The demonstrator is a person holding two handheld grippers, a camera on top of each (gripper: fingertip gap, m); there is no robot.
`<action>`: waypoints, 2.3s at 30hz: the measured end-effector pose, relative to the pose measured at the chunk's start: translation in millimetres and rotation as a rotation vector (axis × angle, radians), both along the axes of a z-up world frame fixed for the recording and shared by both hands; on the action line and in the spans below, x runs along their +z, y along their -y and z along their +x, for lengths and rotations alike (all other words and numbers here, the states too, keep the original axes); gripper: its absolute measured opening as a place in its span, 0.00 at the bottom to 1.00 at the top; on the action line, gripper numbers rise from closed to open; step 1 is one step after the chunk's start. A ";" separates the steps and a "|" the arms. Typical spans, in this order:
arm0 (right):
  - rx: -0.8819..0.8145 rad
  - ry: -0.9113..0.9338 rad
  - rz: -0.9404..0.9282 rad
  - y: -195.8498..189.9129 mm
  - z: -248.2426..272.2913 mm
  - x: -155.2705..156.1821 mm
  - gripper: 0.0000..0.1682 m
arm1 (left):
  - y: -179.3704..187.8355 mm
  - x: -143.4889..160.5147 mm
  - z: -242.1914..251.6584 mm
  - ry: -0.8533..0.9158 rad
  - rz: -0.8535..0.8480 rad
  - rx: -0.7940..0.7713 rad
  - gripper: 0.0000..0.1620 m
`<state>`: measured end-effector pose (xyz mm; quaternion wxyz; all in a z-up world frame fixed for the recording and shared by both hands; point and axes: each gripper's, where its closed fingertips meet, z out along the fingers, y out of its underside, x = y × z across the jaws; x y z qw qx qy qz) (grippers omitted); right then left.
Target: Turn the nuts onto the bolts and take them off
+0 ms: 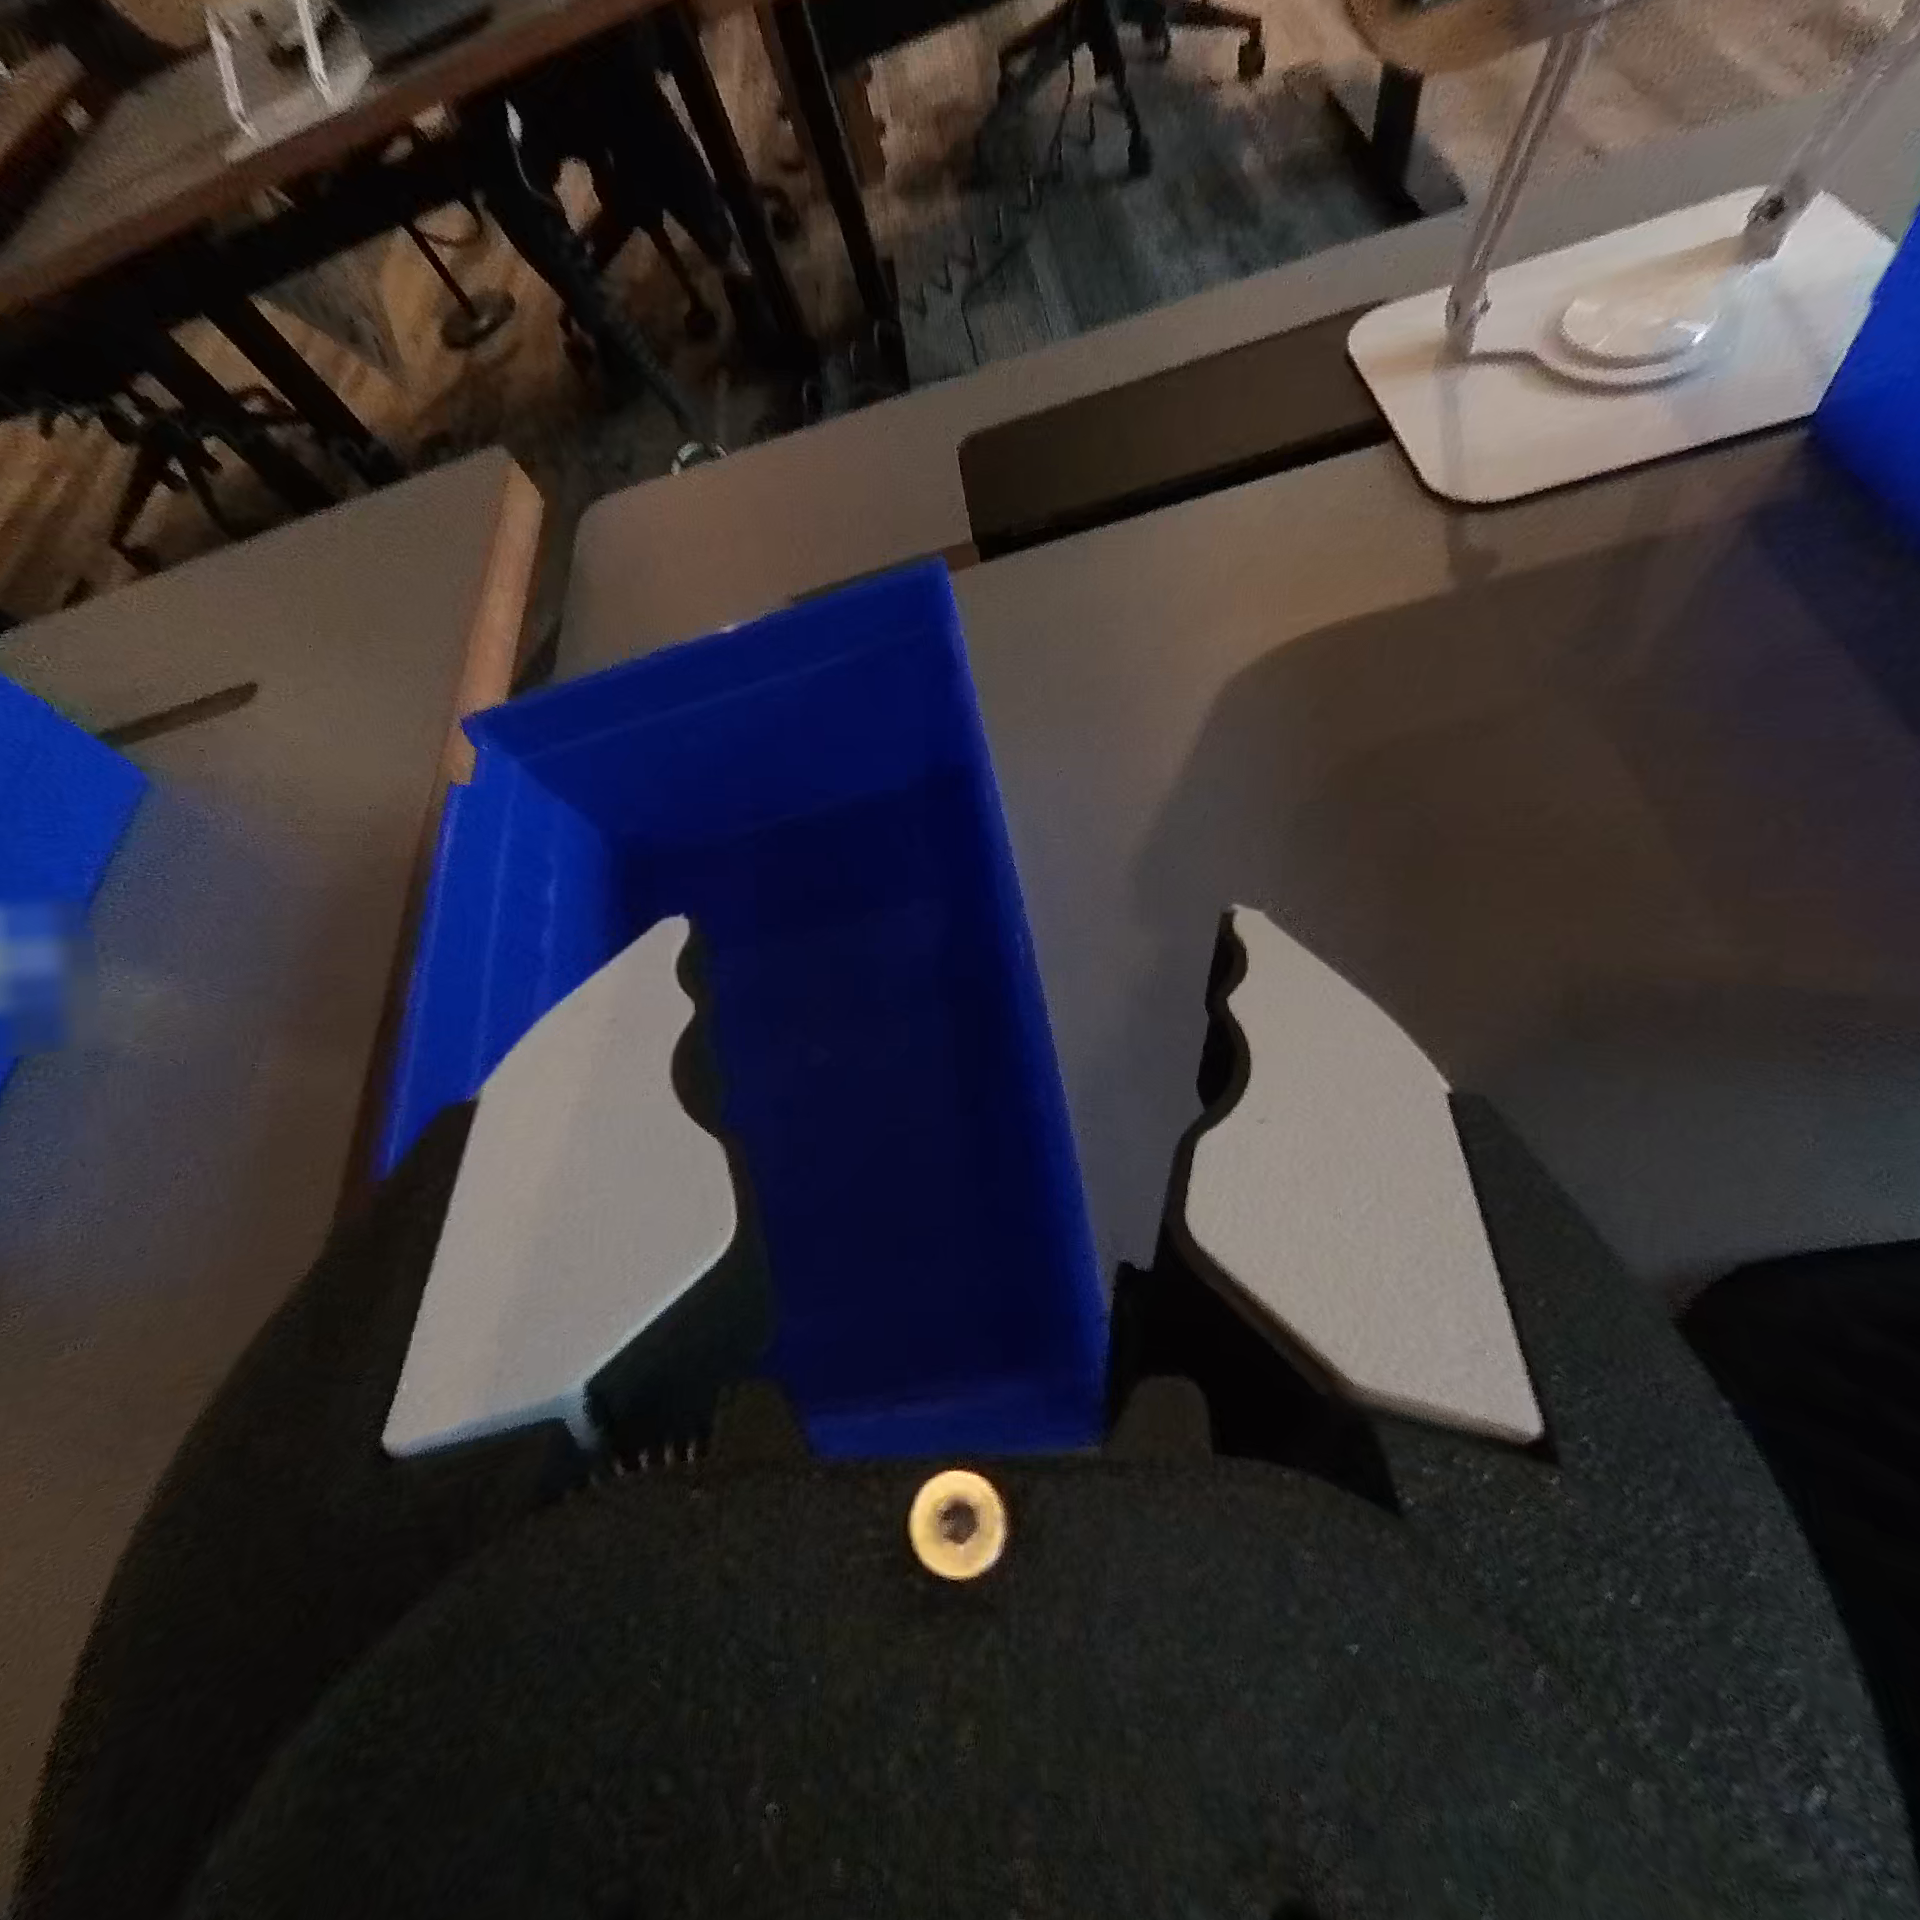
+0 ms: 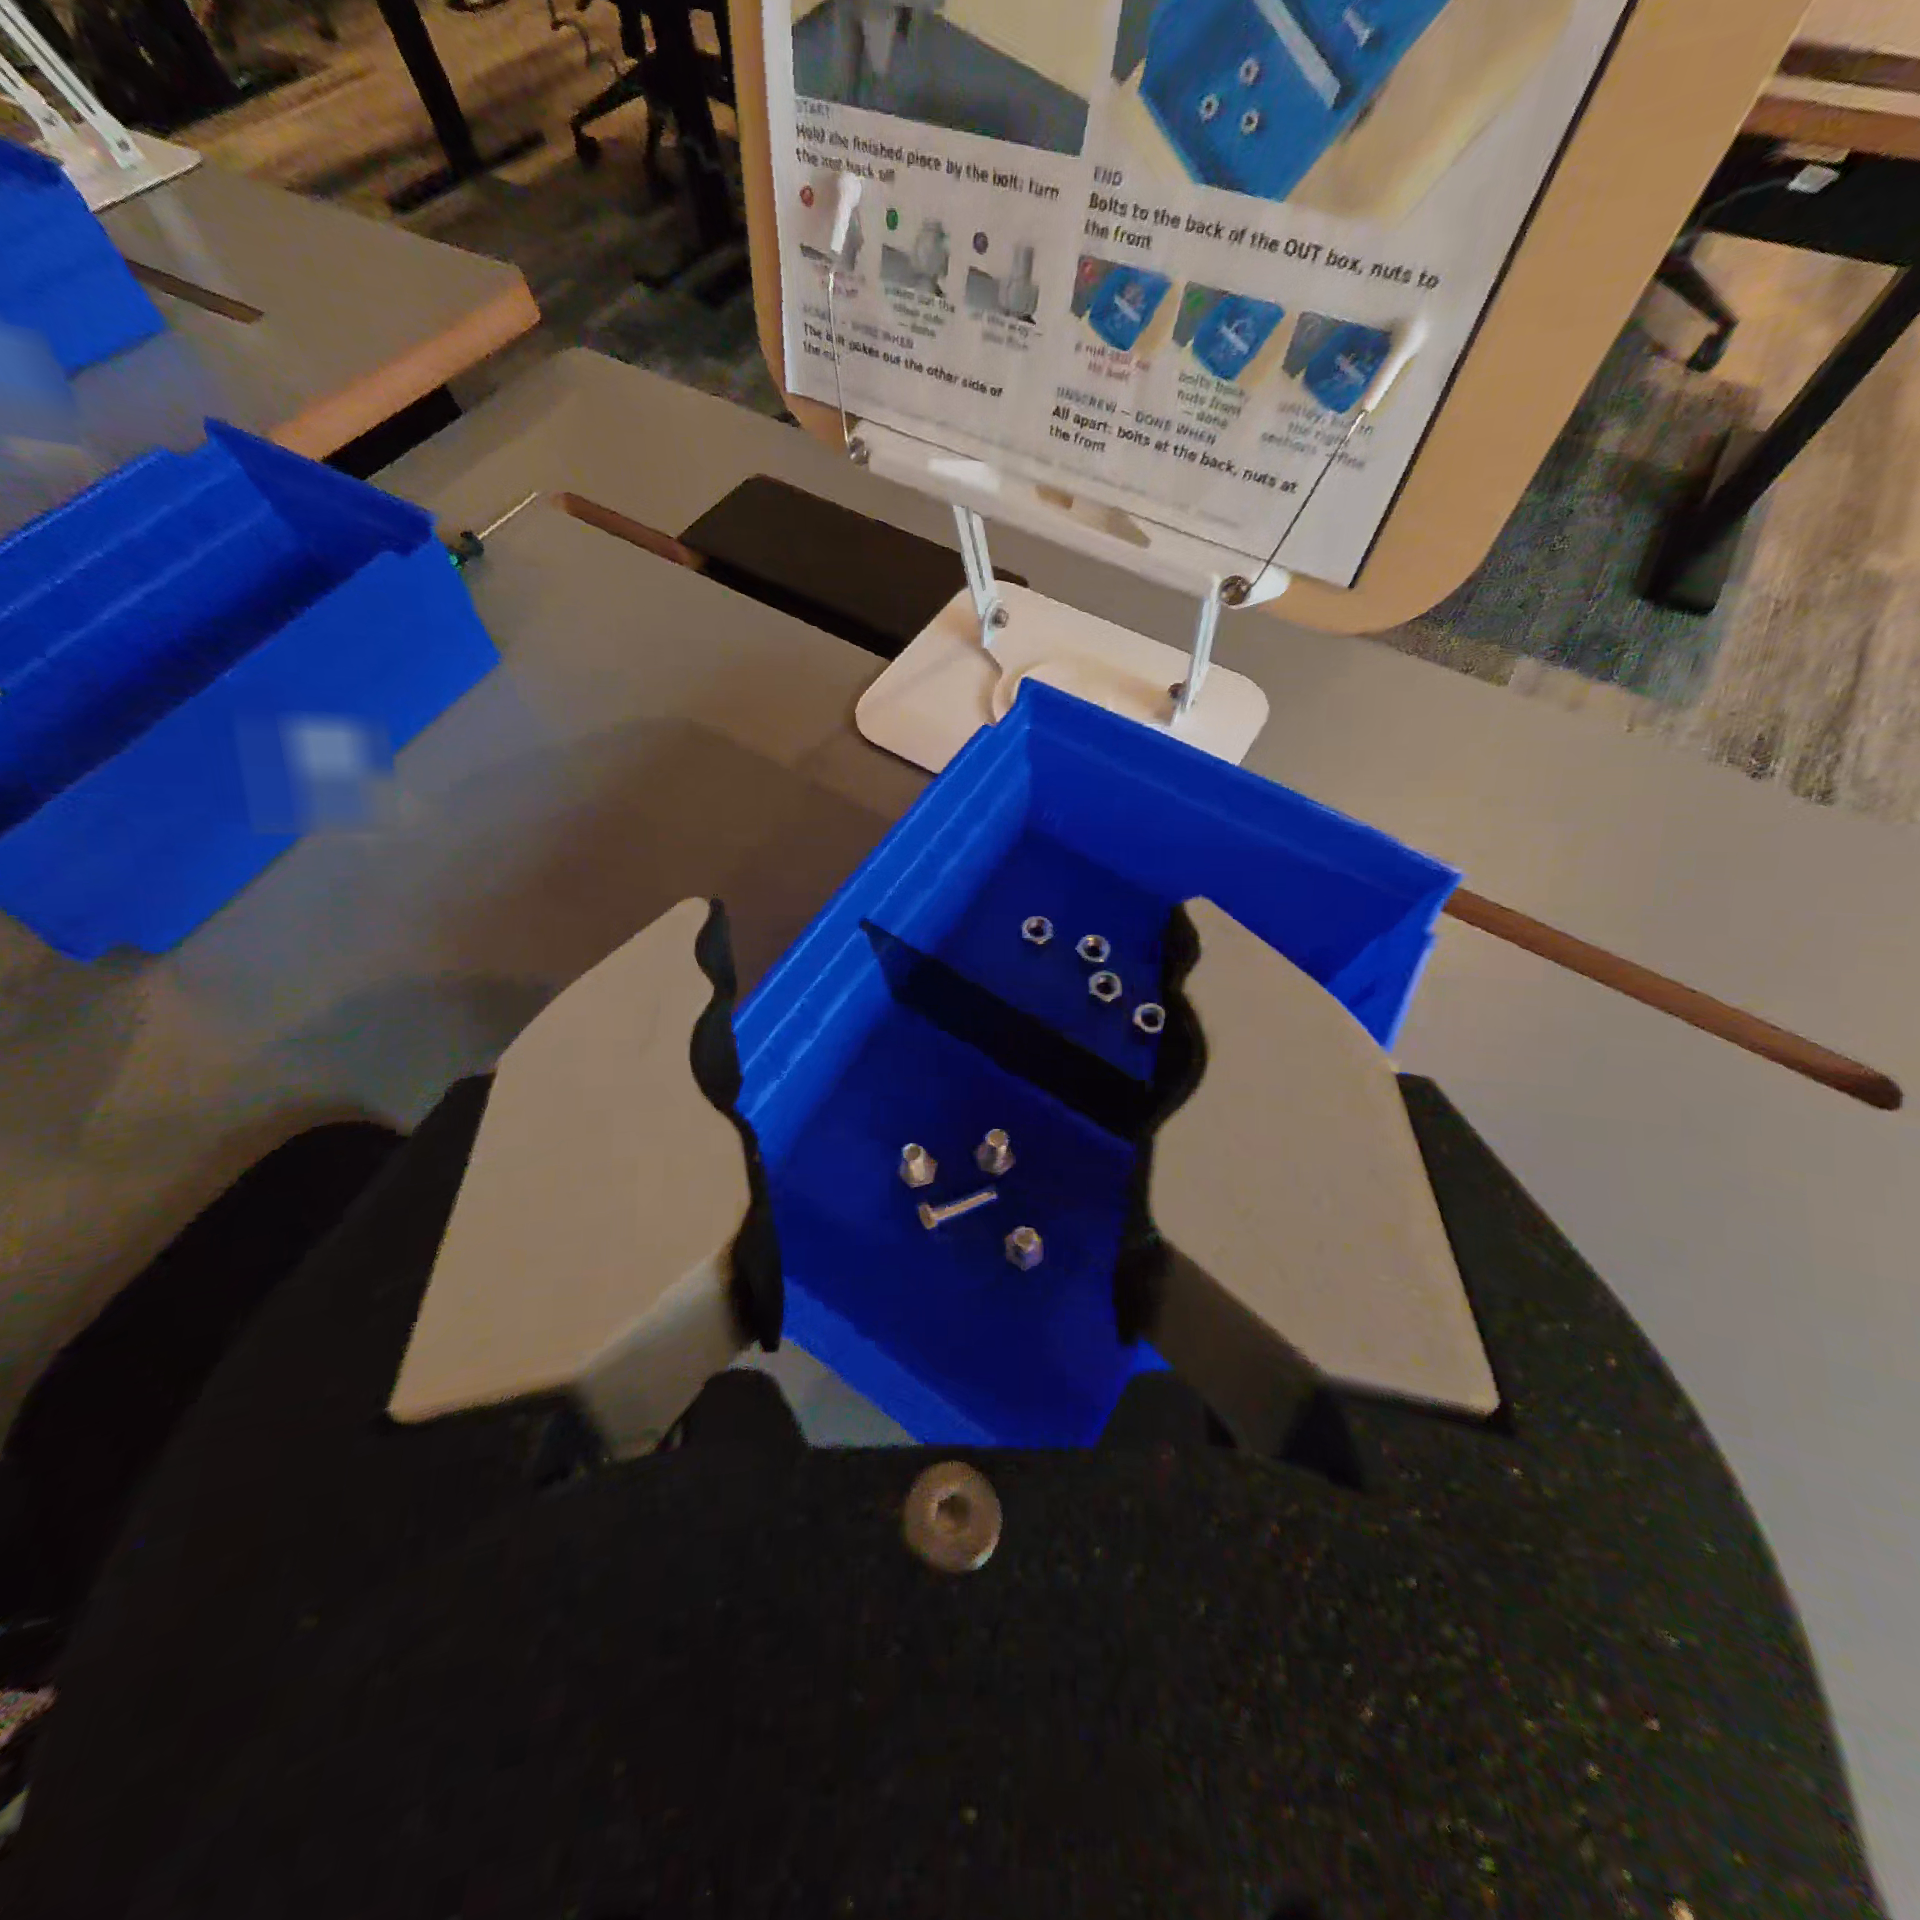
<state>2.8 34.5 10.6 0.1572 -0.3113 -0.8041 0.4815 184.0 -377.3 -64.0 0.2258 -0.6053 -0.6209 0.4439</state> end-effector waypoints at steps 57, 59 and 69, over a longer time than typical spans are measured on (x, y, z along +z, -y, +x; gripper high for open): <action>-0.005 0.044 -0.244 -66.6 -40.4 -3.0 0.44 | 2.0 -120.3 -61.1 0.503 0.167 0.101 0.04; 0.005 0.051 -0.246 -66.0 -39.7 -3.9 0.44 | -5.6 -121.3 -64.5 0.507 0.172 0.110 0.04; 0.094 0.097 -0.281 -54.3 -32.4 -6.7 0.43 | -53.3 -121.1 -87.1 0.550 0.192 0.142 0.04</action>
